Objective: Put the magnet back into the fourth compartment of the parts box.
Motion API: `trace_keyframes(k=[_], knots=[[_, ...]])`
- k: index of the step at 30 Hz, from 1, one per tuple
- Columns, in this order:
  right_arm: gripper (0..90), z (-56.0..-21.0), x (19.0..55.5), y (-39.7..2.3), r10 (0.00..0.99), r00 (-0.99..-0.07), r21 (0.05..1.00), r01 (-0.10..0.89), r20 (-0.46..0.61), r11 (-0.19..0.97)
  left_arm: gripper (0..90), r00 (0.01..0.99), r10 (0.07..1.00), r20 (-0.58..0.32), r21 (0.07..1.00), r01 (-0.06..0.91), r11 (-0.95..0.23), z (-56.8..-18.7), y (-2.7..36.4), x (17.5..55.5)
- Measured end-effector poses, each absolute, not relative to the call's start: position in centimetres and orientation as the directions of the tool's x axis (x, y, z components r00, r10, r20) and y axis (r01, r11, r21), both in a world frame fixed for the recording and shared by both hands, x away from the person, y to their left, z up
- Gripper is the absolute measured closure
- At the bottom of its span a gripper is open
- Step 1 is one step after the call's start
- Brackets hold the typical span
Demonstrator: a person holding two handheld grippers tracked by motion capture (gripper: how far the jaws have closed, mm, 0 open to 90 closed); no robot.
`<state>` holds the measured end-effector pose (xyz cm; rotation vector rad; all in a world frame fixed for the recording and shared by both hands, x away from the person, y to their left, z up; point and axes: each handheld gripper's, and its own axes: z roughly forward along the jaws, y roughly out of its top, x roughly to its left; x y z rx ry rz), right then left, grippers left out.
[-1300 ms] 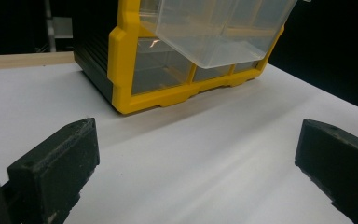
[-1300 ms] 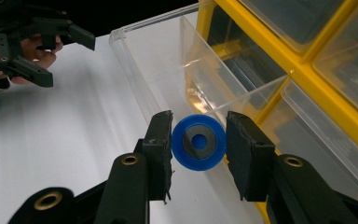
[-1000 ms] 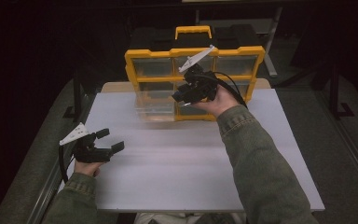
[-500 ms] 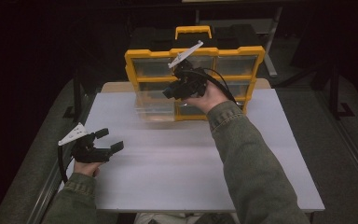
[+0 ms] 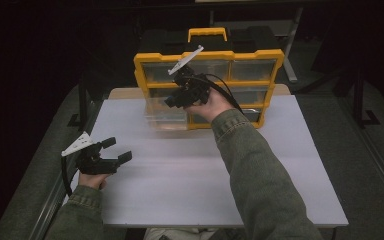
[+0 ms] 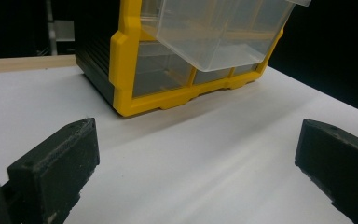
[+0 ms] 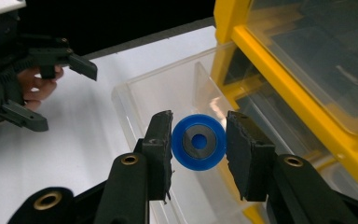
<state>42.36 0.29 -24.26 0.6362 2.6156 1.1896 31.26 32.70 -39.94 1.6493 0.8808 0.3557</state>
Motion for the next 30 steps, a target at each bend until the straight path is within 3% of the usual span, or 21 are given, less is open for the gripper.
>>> trace_keyframes(k=[17, 30], knots=[[60.0, -24.8, 43.0, 2.2, 0.462, -0.887, 0.742, 0.310, 0.001, 0.594, 0.0, 0.665, 0.712, -0.224, 0.935, 0.353, -0.036, -39.9, 33.0, 31.1], [26.1, -24.8, 42.9, 1.3, 0.483, -0.875, 0.739, 0.336, 0.016, 0.584, 0.0, 0.668, 0.710, -0.223, 0.933, 0.356, -0.042, -40.0, 32.8, 31.2]])
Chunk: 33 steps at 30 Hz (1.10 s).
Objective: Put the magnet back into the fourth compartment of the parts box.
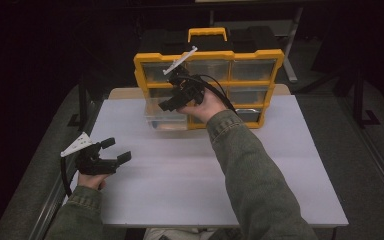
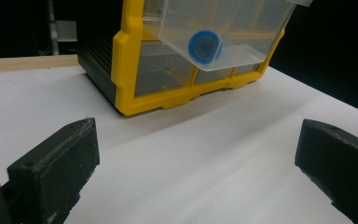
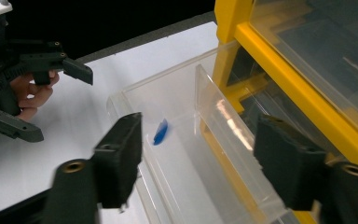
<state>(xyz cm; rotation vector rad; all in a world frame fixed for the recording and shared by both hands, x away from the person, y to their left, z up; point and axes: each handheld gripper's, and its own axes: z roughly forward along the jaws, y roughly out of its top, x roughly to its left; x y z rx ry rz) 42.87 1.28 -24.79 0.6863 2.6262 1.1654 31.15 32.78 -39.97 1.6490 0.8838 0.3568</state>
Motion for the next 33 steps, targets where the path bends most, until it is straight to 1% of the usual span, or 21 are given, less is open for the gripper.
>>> trace_keyframes(k=[2, 4, 5, 8, 10, 20, 33], knots=[[18.1, -24.9, 42.8, 1.0, 0.493, -0.870, 0.737, 0.337, 0.006, 0.586, 0.0, 0.669, 0.710, -0.221, 0.933, 0.356, -0.045, -40.0, 32.8, 31.2], [12.3, -24.9, 42.7, 0.7, 0.502, -0.865, 0.740, 0.336, -0.002, 0.582, 0.0, 0.668, 0.710, -0.222, 0.933, 0.356, -0.044, -40.0, 32.8, 31.1], [11.4, -24.9, 42.7, 0.6, 0.505, -0.863, 0.739, 0.333, -0.012, 0.586, 0.0, 0.668, 0.710, -0.222, 0.934, 0.356, -0.044, -40.0, 32.8, 31.1], [2.2, -24.9, 42.5, 0.3, 0.527, -0.849, 0.737, 0.338, -0.028, 0.585, 0.0, 0.667, 0.711, -0.223, 0.933, 0.358, -0.043, -40.0, 32.8, 31.1], [0.3, -24.7, 42.4, 0.1, 0.529, -0.848, 0.749, 0.340, -0.016, 0.568, 0.0, 0.668, 0.710, -0.222, 0.933, 0.357, -0.043, -40.0, 32.8, 31.1], [0.0, -24.4, 41.8, -1.3, 0.536, -0.844, 0.782, 0.331, -0.004, 0.528, 0.0, 0.667, 0.712, -0.220, 0.932, 0.359, -0.047, -40.0, 32.7, 31.1], [0.0, -24.9, 41.1, -3.1, 0.538, -0.843, 0.794, 0.334, 0.011, 0.508, 0.0, 0.669, 0.711, -0.217, 0.932, 0.360, -0.054, -40.1, 32.6, 31.2]])
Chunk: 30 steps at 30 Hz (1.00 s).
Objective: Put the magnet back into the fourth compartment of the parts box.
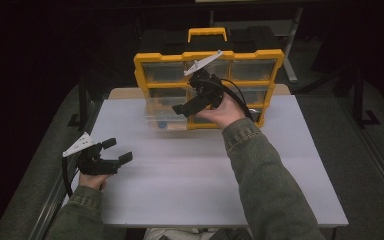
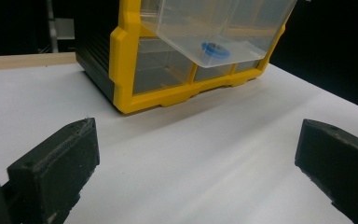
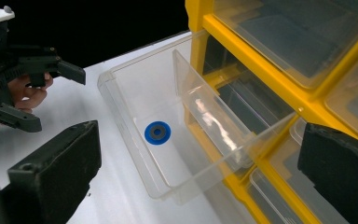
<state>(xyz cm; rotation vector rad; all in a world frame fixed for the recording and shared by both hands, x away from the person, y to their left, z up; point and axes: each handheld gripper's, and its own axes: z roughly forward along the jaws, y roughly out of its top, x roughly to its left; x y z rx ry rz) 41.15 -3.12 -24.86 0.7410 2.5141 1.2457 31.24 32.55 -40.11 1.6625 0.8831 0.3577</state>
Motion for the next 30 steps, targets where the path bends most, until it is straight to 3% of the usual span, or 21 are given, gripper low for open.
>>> trace_keyframes(k=[30], knots=[[0.0, -26.7, 39.7, -7.4, 0.572, -0.819, 0.820, 0.359, 0.047, 0.446, 0.0, 0.667, 0.712, -0.219, 0.930, 0.363, -0.055, -40.2, 32.4, 31.4]])
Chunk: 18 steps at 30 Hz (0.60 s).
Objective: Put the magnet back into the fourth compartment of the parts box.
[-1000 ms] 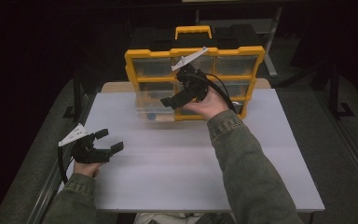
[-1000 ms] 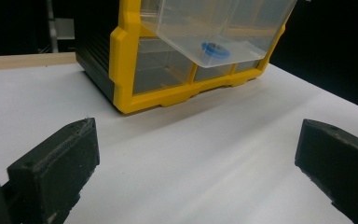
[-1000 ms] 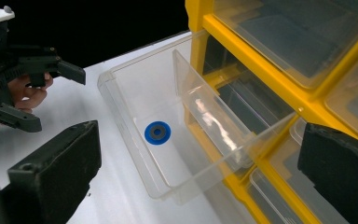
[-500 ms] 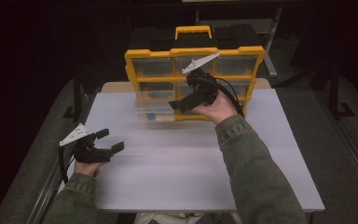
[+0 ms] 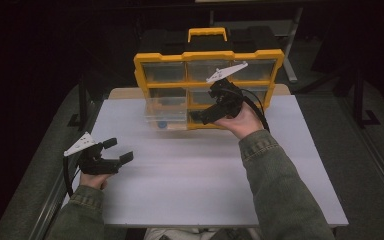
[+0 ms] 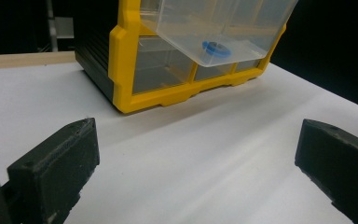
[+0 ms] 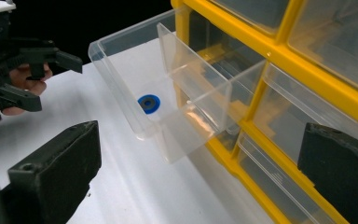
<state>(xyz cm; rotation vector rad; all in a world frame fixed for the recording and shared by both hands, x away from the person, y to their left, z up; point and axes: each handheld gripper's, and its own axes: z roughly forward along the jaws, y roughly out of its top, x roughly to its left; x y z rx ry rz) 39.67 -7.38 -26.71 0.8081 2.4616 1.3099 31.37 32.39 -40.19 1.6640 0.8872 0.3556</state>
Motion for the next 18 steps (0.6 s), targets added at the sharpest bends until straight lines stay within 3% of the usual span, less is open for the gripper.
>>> trace_keyframes(k=[18], knots=[[0.0, -29.0, 38.8, -10.3, 0.590, -0.801, 0.843, 0.385, 0.103, 0.376, 0.0, 0.667, 0.712, -0.220, 0.927, 0.370, -0.060, -40.3, 32.3, 31.4]])
